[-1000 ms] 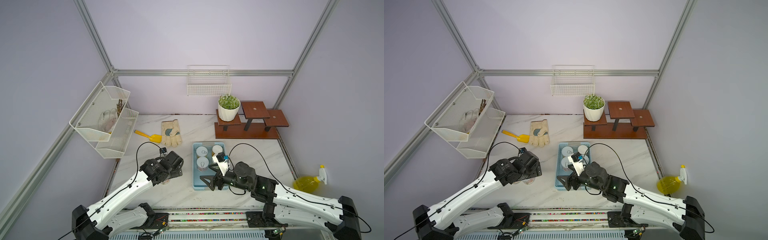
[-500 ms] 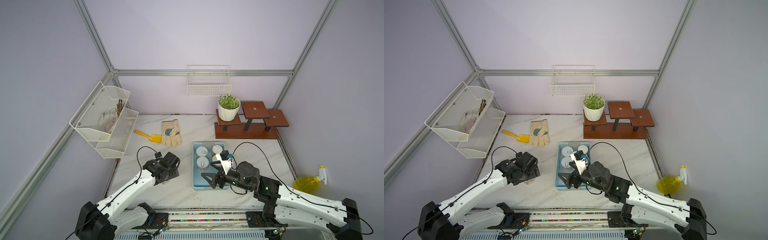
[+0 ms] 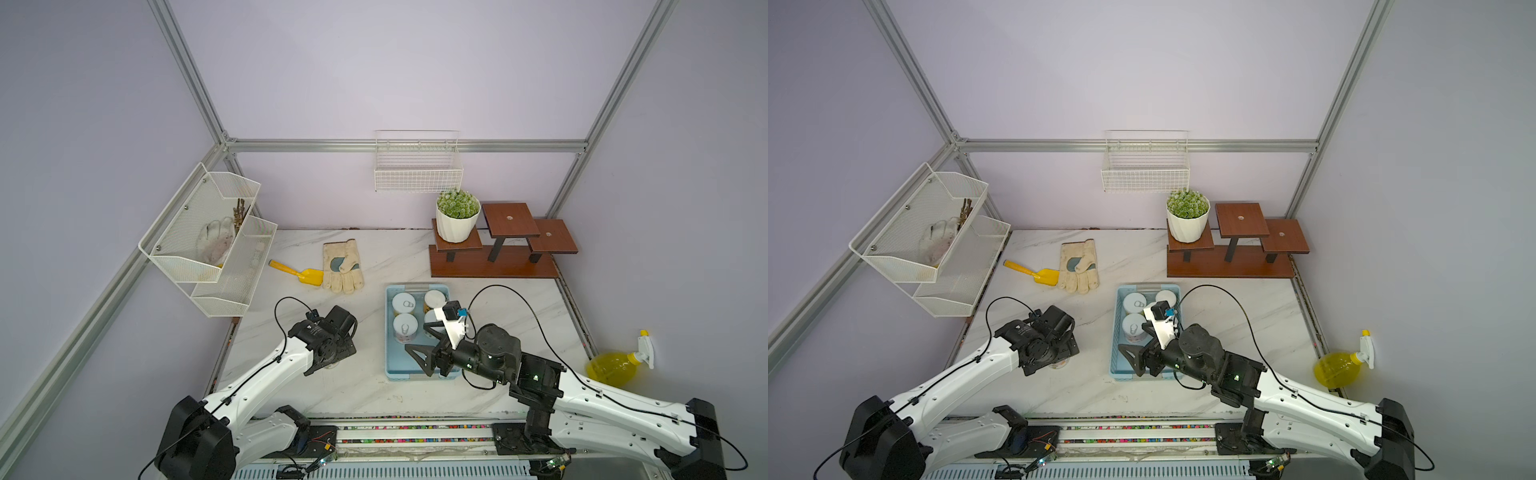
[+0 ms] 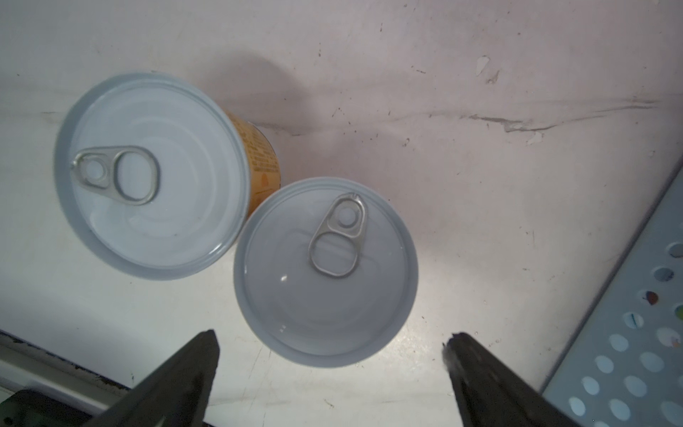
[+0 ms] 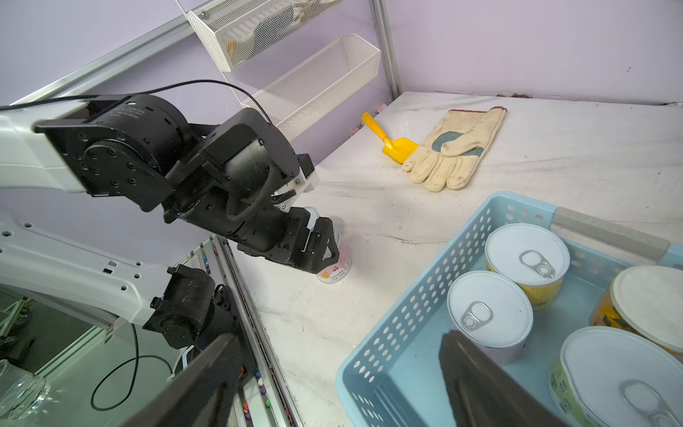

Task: Put the canned food in the basket
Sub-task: Pick up the canned food from the center of the board.

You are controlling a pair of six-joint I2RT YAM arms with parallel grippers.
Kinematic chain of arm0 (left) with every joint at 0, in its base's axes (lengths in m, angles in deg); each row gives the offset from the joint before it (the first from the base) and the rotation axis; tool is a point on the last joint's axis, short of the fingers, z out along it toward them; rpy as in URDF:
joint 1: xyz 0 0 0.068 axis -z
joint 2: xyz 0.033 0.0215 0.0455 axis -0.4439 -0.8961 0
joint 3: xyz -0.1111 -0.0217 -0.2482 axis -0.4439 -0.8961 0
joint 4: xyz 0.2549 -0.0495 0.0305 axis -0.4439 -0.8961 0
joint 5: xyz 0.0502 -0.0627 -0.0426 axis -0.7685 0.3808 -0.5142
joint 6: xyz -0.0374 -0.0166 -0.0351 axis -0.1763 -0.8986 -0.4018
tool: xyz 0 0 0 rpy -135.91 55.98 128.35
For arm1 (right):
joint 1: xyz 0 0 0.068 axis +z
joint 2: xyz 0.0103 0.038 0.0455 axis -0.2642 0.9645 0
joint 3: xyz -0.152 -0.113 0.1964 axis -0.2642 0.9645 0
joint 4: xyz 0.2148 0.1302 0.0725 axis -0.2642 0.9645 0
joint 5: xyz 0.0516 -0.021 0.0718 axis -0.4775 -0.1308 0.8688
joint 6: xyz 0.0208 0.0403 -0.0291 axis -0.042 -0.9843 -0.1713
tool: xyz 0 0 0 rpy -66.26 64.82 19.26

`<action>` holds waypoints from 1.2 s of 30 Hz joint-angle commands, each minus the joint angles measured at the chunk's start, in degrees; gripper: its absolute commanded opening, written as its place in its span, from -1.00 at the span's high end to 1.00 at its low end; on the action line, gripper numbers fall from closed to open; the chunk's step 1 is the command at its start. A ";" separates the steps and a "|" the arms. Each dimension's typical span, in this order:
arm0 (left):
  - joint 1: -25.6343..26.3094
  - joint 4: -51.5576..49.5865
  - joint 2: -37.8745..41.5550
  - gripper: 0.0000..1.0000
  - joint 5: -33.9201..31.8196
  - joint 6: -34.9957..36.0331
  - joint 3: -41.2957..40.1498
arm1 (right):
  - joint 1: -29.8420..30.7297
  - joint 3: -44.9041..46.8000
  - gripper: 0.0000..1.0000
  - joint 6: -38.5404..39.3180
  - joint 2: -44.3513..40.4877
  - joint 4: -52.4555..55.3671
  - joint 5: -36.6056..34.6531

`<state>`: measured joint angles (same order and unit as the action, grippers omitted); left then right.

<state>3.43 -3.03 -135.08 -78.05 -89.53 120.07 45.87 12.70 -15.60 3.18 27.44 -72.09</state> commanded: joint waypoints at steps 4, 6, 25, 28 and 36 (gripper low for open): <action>-1.76 3.38 -1.53 -1.00 1.27 2.41 -0.19 | 0.28 0.50 -0.80 0.16 -0.86 1.96 -1.78; -2.58 4.08 -1.88 -1.00 1.40 3.14 -0.48 | 0.33 0.60 -0.80 0.07 -1.14 2.17 -1.98; -7.85 8.59 -7.91 -0.85 3.14 7.96 -0.03 | 0.33 0.25 -0.80 -0.12 -2.07 3.86 -2.42; -8.27 8.64 -8.33 -0.80 2.91 8.27 0.02 | 0.30 0.24 -0.79 -0.17 -1.85 3.90 -2.42; -9.28 8.65 -7.45 -0.73 3.04 8.40 -0.13 | 0.29 -0.03 -0.79 -0.03 -1.15 3.86 -2.04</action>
<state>-5.14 4.88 -143.43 -74.53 -82.05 119.27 45.87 12.70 -15.62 1.98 30.89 -73.60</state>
